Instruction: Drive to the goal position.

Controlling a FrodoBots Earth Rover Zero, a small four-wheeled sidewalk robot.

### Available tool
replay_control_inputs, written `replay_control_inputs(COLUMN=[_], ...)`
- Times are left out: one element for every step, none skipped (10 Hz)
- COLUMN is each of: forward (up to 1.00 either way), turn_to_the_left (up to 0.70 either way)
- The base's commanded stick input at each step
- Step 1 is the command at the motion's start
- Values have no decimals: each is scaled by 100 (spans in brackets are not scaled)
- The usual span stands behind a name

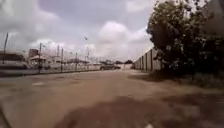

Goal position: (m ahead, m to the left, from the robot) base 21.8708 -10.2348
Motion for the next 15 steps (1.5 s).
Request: replay_control_inputs(forward=[70,70,70,70,70,70,70,70,70,70,70,70,70,70,70], turn_to_the_left=[32,32,32,32,33,17,-2,-16,-28,-35,-35,-35,-35,-35,-35])
